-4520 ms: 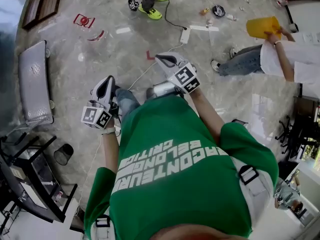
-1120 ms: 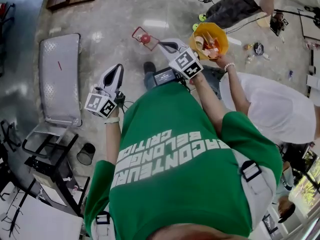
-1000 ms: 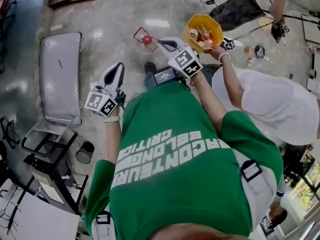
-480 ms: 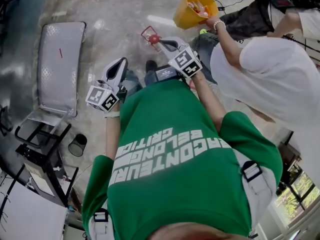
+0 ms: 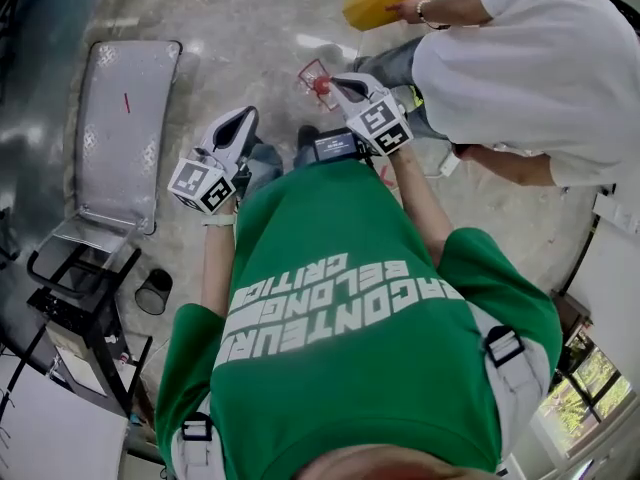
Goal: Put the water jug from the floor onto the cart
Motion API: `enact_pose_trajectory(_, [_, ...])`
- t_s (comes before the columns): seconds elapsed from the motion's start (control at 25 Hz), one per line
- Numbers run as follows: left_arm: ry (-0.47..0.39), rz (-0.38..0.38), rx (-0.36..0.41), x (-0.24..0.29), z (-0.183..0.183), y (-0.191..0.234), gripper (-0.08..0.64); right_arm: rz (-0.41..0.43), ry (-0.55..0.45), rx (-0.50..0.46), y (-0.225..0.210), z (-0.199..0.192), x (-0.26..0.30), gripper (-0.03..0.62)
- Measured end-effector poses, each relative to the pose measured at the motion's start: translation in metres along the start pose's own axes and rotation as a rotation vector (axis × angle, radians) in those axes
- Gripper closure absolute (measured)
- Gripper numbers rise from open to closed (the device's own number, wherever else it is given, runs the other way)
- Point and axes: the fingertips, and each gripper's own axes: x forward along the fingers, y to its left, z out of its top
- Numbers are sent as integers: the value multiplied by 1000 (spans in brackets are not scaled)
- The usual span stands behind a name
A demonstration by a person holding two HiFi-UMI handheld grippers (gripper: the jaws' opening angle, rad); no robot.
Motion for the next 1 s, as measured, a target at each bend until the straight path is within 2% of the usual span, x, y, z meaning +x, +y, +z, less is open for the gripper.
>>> enact_pose_trajectory(0.28, [0,6,-33,-2,-2,13,546,-3,46,0,-11,-8,18,598])
enact_pose_trajectory(0.68, [31,28,-67,-5,-16,23,546,-16,156,-7,-37,-56,53,597])
enact_pose_trajectory(1.0, [56,33,-59,11,-19,27,546,2,257,19,-57,-117,90,509])
